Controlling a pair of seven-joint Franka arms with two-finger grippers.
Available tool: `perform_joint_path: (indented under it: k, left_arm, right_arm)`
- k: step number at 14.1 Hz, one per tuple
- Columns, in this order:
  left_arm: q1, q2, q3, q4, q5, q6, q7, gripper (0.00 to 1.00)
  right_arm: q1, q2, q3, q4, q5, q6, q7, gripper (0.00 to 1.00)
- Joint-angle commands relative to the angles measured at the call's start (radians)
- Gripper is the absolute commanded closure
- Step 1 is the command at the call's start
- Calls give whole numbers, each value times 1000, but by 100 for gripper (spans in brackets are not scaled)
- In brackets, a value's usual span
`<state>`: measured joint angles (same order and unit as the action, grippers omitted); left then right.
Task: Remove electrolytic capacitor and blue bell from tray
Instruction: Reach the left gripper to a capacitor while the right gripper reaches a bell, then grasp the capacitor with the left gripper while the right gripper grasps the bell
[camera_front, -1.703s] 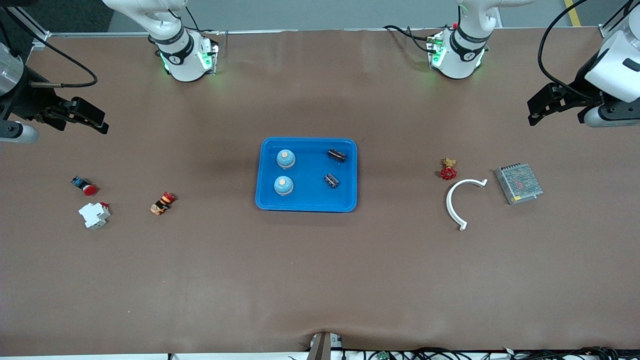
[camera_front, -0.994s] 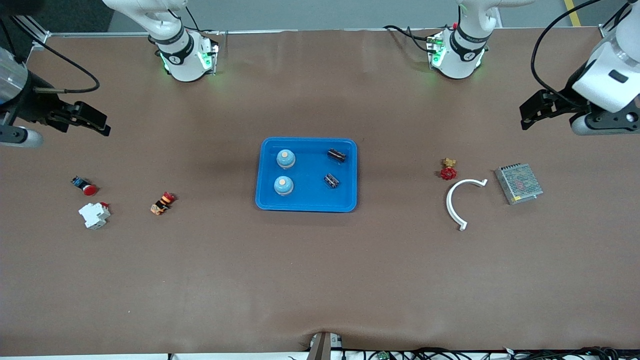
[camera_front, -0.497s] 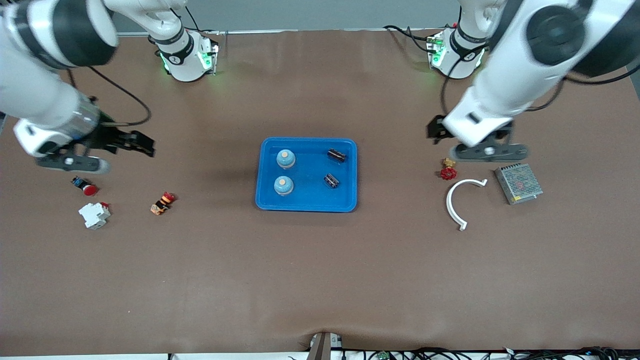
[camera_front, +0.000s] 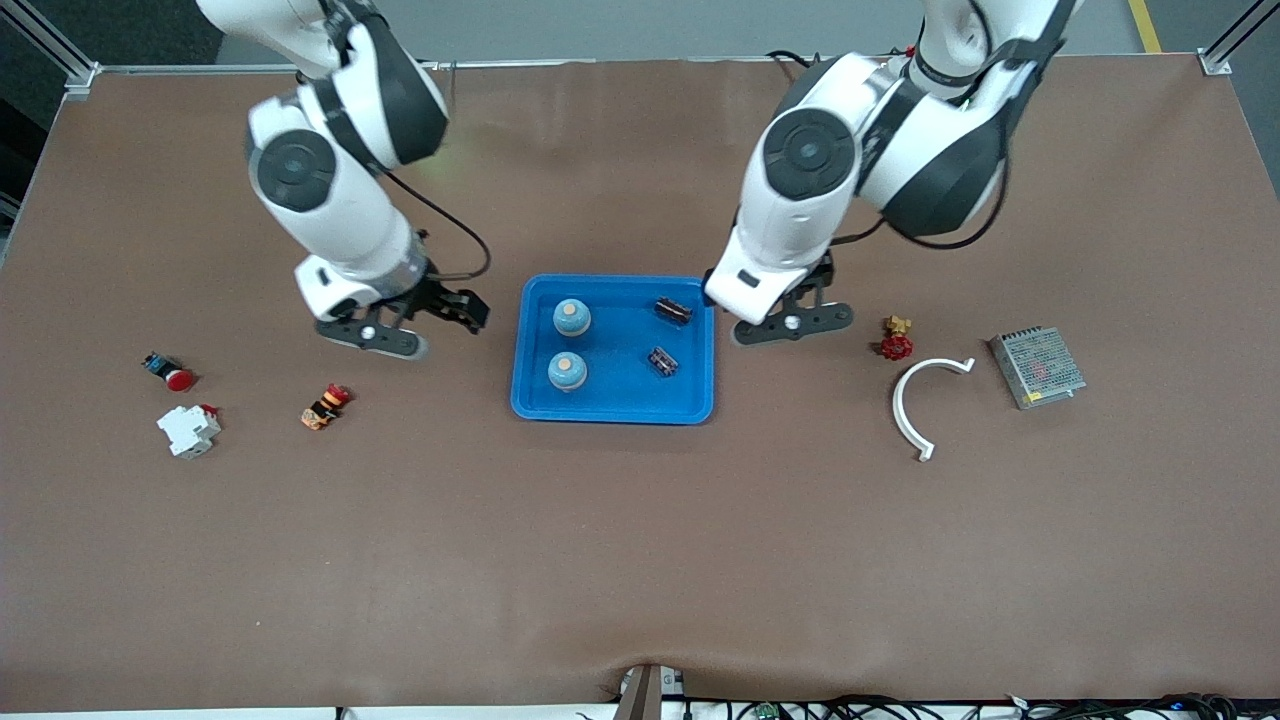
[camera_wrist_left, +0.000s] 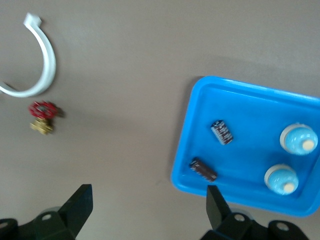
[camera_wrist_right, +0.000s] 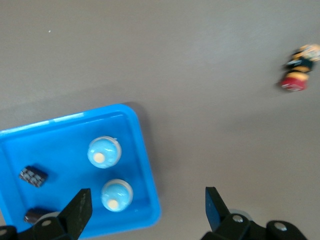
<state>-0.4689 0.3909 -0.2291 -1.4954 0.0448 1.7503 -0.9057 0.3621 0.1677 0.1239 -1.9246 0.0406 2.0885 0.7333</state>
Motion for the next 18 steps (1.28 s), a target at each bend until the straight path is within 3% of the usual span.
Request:
perform_joint_path:
  k: [1,3,7,12,18]
  left_arm:
    - [-30,49,2,-57,15,119,-172,0]
    - [-46,97,1,-97,15,227,-296,0]
    - [-93,216,4,-88,15,346,-386,0]
    - [-94,318,2,-88,12,546,-429,10]
    - [-112,400,2,-86,4,650,-492,19]
  right_arm:
    - [40,91,-10,12,5,92,63,0]
    - [73,156,-10,15,5,175,104,0]
    - [121,259,-12,15,-5,307,166,0]
    - [159,312,-16,19,-27,320,175,0]
    - [169,363,-20,21,-62,373,198,0]
